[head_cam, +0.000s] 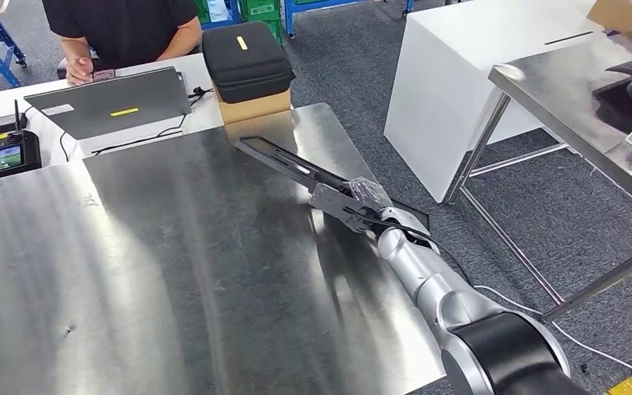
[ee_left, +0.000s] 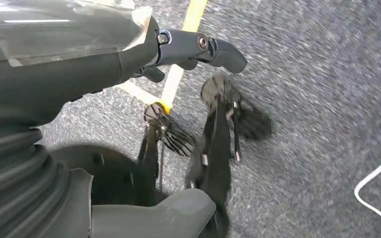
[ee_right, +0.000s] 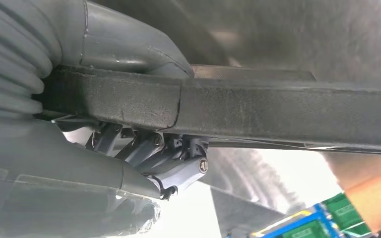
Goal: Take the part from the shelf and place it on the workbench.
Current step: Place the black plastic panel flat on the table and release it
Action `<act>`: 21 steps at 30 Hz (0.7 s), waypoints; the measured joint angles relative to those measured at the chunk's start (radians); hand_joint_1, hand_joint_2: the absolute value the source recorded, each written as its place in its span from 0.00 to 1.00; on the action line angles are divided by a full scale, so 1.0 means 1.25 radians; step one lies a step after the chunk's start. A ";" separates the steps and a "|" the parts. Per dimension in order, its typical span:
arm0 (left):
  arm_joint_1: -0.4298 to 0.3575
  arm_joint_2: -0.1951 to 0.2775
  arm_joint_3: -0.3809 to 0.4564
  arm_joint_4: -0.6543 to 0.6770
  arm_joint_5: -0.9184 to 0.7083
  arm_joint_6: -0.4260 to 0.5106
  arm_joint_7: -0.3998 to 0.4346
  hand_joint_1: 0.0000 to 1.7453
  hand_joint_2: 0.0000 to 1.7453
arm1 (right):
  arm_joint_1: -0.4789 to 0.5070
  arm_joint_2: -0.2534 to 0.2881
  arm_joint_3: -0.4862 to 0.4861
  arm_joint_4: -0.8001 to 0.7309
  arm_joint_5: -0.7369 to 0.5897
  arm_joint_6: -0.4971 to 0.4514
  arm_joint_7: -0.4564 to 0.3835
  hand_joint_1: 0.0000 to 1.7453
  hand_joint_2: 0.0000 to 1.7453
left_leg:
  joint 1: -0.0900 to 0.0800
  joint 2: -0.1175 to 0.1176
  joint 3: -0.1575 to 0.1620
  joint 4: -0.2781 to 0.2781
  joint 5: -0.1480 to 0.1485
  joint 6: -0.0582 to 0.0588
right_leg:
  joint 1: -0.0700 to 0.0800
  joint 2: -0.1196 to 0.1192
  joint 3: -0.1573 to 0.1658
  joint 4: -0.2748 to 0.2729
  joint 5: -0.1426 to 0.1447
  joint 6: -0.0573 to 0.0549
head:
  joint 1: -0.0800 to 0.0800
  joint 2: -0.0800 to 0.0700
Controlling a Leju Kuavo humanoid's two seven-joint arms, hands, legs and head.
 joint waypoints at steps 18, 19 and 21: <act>0.002 -0.017 0.009 0.002 -0.002 0.002 0.013 0.00 1.00 | 0.018 -0.051 0.023 0.020 0.031 0.011 0.004 1.00 1.00 | -0.060 -0.017 0.018 -0.067 0.033 0.081 | 0.081 0.005 0.025 -0.015 -0.020 -0.038 | -0.005 0.000; 0.001 -0.017 0.009 0.002 -0.003 0.002 0.014 0.00 1.00 | 0.019 -0.050 0.024 0.021 0.031 0.013 0.005 1.00 1.00 | -0.058 -0.020 0.019 -0.072 0.037 0.076 | 0.078 0.003 0.025 -0.024 -0.006 -0.045 | -0.004 0.000; -0.001 -0.016 0.008 0.002 -0.005 0.004 0.015 0.00 1.00 | 0.017 -0.046 0.027 0.022 0.032 0.019 0.006 1.00 1.00 | -0.052 -0.022 0.011 -0.071 0.031 0.062 | 0.071 -0.003 0.020 -0.036 0.019 -0.057 | -0.005 0.000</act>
